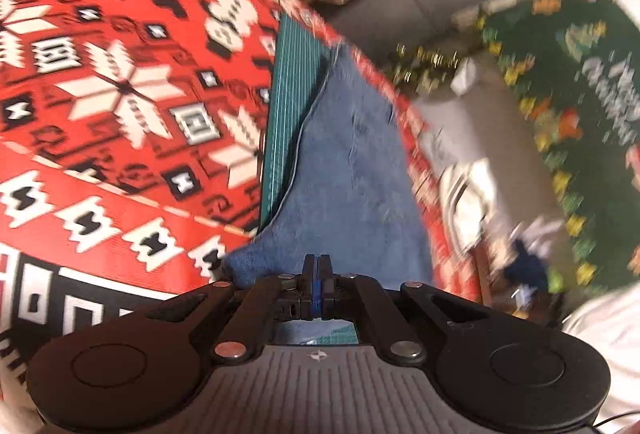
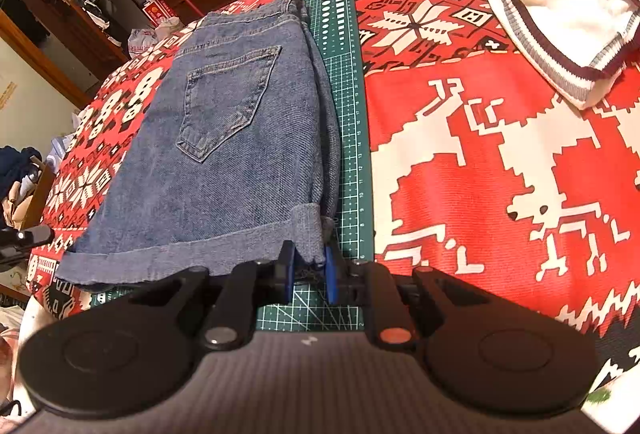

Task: Fold clothes

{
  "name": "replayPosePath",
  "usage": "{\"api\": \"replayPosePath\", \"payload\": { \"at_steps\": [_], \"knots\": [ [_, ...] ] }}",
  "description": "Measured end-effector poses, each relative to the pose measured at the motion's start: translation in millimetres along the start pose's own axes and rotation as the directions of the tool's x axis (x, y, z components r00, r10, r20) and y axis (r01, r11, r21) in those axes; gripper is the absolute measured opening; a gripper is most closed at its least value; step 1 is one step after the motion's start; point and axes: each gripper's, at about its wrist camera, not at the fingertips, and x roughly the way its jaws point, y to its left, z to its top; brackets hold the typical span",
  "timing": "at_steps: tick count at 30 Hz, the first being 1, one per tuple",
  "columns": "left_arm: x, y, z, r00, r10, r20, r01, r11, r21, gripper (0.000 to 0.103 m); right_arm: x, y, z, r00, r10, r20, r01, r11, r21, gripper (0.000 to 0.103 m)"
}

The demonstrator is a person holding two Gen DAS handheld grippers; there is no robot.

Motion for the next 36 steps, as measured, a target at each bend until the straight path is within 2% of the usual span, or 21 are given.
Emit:
{"api": "replayPosePath", "payload": {
  "at_steps": [3, 9, 13, 17, 19, 23, 26, 29, 30, 33, 36],
  "knots": [
    [14.1, 5.3, -8.3, 0.996, 0.078, -0.036, -0.077, 0.997, 0.024, 0.001, -0.2, -0.1, -0.8, 1.0, 0.001, 0.002, -0.001, 1.0, 0.001, 0.016],
    [4.4, 10.3, -18.4, 0.994, 0.106, -0.024, -0.106, 0.994, 0.002, 0.001, -0.7, -1.6, -1.9, 1.0, 0.005, 0.004, -0.005, 1.0, -0.003, 0.016],
    [1.2, -4.1, -18.8, 0.99, 0.144, -0.008, -0.143, 0.988, 0.059, 0.0, -6.6, -2.3, -1.3, 1.0, 0.004, 0.002, -0.004, 1.0, -0.013, 0.016],
    [-5.7, -24.6, -16.1, 0.982, 0.185, 0.04, -0.189, 0.971, 0.145, 0.0, -19.3, -2.3, -5.2, 1.0, -0.024, 0.002, 0.024, 0.999, -0.034, 0.016],
    [-6.0, -38.6, -15.5, 0.982, 0.178, 0.064, -0.188, 0.962, 0.2, 0.0, -29.4, -1.7, -6.5, 0.999, -0.038, 0.015, 0.038, 0.999, -0.036, 0.015],
    [11.0, -62.2, -8.9, 0.99, 0.125, 0.061, -0.137, 0.954, 0.269, 0.001, -49.1, 17.1, -1.9, 0.996, 0.005, 0.094, 0.004, 0.996, -0.094, 0.014],
    [25.5, -73.3, -6.1, 0.987, 0.146, 0.07, -0.161, 0.94, 0.302, 0.003, -42.7, 26.2, 5.1, 0.994, 0.01, 0.112, 0.006, 0.991, -0.137, 0.015],
    [27.3, -70.2, -3.7, 0.983, 0.164, 0.089, -0.183, 0.937, 0.297, 0.008, -29.9, 26.0, 12.0, 0.993, -0.012, 0.117, 0.029, 0.99, -0.141, 0.024],
    [25.5, -64.5, -3.4, 0.98, 0.181, 0.088, -0.198, 0.939, 0.282, 0.008, -25.6, 25.9, 14.3, 0.993, -0.02, 0.119, 0.036, 0.989, -0.142, 0.024],
    [16.7, -44.8, -4.9, 0.972, 0.223, 0.076, -0.234, 0.945, 0.227, 0.008, -6.2, 9.7, 16.6, 0.998, -0.016, 0.053, 0.02, 0.997, -0.079, 0.024],
    [6.7, -28.6, -7.3, 0.97, 0.235, 0.062, -0.242, 0.956, 0.168, 0.008, 5.2, 0.0, 12.9, 1.0, 0.007, 0.024, -0.006, 0.999, -0.046, 0.026]
  ]
}}
